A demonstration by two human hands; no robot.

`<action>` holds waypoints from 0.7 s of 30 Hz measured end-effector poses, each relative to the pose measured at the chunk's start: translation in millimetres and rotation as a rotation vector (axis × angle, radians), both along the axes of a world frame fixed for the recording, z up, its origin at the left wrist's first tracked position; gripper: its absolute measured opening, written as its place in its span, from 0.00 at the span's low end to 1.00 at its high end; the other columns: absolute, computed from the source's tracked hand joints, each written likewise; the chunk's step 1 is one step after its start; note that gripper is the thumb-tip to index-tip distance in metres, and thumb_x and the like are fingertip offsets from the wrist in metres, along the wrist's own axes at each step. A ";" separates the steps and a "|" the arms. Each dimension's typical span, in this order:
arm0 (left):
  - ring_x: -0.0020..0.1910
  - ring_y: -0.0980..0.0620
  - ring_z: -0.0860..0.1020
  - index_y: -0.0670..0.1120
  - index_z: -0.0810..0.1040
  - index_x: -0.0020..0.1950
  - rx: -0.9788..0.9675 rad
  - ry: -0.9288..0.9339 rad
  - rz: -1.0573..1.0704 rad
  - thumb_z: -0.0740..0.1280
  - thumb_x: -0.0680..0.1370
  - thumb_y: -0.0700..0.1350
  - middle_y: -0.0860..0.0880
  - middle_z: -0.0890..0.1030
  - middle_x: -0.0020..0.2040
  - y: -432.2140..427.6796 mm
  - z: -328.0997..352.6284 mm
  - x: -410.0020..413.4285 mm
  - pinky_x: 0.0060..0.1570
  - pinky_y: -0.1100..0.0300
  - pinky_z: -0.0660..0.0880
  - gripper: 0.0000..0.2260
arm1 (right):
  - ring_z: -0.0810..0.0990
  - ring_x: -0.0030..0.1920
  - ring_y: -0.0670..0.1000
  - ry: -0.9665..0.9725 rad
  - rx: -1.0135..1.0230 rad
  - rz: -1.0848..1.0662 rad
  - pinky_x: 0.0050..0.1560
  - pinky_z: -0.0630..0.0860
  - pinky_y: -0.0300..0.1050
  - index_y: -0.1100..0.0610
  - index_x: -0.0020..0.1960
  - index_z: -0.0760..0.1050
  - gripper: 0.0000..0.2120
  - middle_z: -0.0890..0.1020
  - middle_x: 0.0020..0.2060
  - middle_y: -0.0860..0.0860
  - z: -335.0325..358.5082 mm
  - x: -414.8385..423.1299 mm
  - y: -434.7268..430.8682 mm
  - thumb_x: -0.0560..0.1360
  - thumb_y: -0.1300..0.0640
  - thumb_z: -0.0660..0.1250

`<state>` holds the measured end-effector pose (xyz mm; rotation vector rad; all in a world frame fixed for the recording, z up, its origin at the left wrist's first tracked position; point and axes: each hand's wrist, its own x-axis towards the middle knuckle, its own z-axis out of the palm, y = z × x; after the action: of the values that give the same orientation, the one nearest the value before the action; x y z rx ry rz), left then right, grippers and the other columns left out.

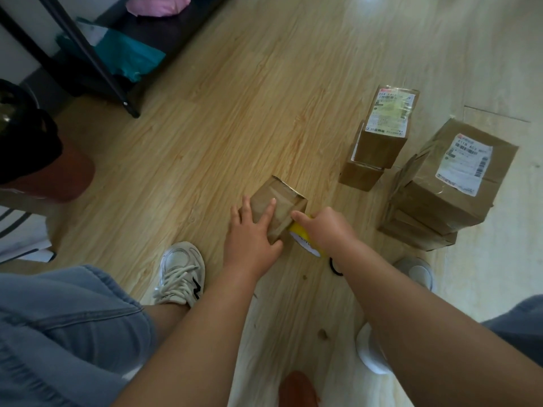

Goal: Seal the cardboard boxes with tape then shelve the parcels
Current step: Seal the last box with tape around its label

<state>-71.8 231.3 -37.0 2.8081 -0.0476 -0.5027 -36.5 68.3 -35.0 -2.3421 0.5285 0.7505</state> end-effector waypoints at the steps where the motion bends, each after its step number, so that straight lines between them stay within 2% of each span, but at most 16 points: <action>1: 0.79 0.41 0.45 0.65 0.47 0.79 -0.044 -0.003 0.023 0.66 0.76 0.58 0.47 0.41 0.81 1.9 2.1 2.5 0.71 0.48 0.62 0.38 | 0.81 0.42 0.56 -0.012 0.028 0.008 0.36 0.71 0.46 0.57 0.49 0.79 0.28 0.81 0.38 0.53 0.3 0.0 -1.6 0.76 0.31 0.62; 3: 0.77 0.42 0.51 0.66 0.53 0.78 -0.094 -0.009 0.056 0.70 0.72 0.57 0.48 0.46 0.81 5.9 5.6 8.5 0.69 0.49 0.65 0.39 | 0.78 0.40 0.53 -0.031 0.085 0.020 0.36 0.70 0.44 0.57 0.50 0.80 0.28 0.78 0.35 0.51 2.3 -1.1 -5.5 0.76 0.32 0.63; 5: 0.76 0.42 0.54 0.67 0.56 0.77 -0.143 0.000 0.105 0.73 0.70 0.55 0.48 0.51 0.80 9.7 8.7 14.7 0.71 0.49 0.63 0.40 | 0.77 0.37 0.51 -0.043 0.165 0.013 0.37 0.70 0.43 0.59 0.48 0.81 0.28 0.78 0.34 0.52 6.5 -2.9 -9.4 0.75 0.32 0.65; 7: 0.76 0.43 0.54 0.68 0.59 0.76 -0.215 0.014 0.165 0.74 0.69 0.54 0.48 0.53 0.80 15.4 8.7 20.7 0.72 0.51 0.60 0.40 | 0.80 0.41 0.52 -0.066 0.289 -0.027 0.43 0.74 0.45 0.61 0.51 0.82 0.29 0.82 0.40 0.57 9.7 -4.1 -12.8 0.75 0.34 0.66; 9: 0.77 0.46 0.55 0.68 0.62 0.75 -0.352 0.044 0.248 0.75 0.68 0.51 0.50 0.52 0.80 22.6 7.5 26.3 0.70 0.55 0.61 0.39 | 0.83 0.47 0.51 -0.081 0.404 -0.068 0.48 0.77 0.45 0.62 0.57 0.81 0.28 0.84 0.47 0.57 17.8 -3.8 -13.6 0.77 0.36 0.66; 12: 0.78 0.50 0.54 0.67 0.63 0.75 -0.557 0.095 0.341 0.75 0.70 0.44 0.52 0.48 0.81 30.9 5.6 33.6 0.62 0.62 0.60 0.38 | 0.80 0.44 0.43 -0.074 0.511 -0.071 0.42 0.72 0.34 0.55 0.58 0.81 0.19 0.83 0.45 0.48 30.6 2.7 -10.6 0.78 0.41 0.66; 15: 0.78 0.52 0.53 0.65 0.62 0.76 -0.616 0.114 0.356 0.75 0.72 0.43 0.52 0.45 0.81 33.7 5.2 39.6 0.61 0.64 0.59 0.38 | 0.79 0.40 0.41 -0.055 0.524 -0.043 0.33 0.70 0.27 0.53 0.52 0.80 0.13 0.85 0.46 0.51 33.6 10.0 -4.2 0.79 0.44 0.66; 17: 0.78 0.51 0.53 0.65 0.62 0.76 -0.636 0.126 0.371 0.75 0.72 0.42 0.51 0.45 0.81 36.5 5.1 44.7 0.61 0.65 0.58 0.39 | 0.80 0.39 0.45 -0.053 0.546 -0.048 0.30 0.70 0.26 0.56 0.50 0.81 0.13 0.86 0.48 0.56 34.8 12.6 -0.7 0.80 0.46 0.66; 21: 0.79 0.50 0.53 0.65 0.62 0.76 -0.645 0.162 0.390 0.75 0.72 0.43 0.49 0.45 0.81 46.9 2.0 57.3 0.64 0.63 0.58 0.39 | 0.79 0.35 0.46 -0.109 0.570 -0.044 0.29 0.70 0.25 0.66 0.51 0.83 0.19 0.84 0.40 0.58 36.2 17.7 5.7 0.80 0.48 0.67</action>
<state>-14.5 278.1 -35.0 2.0707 0.3093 -0.5037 -18.8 74.0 1.2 -1.8212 0.2692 0.6457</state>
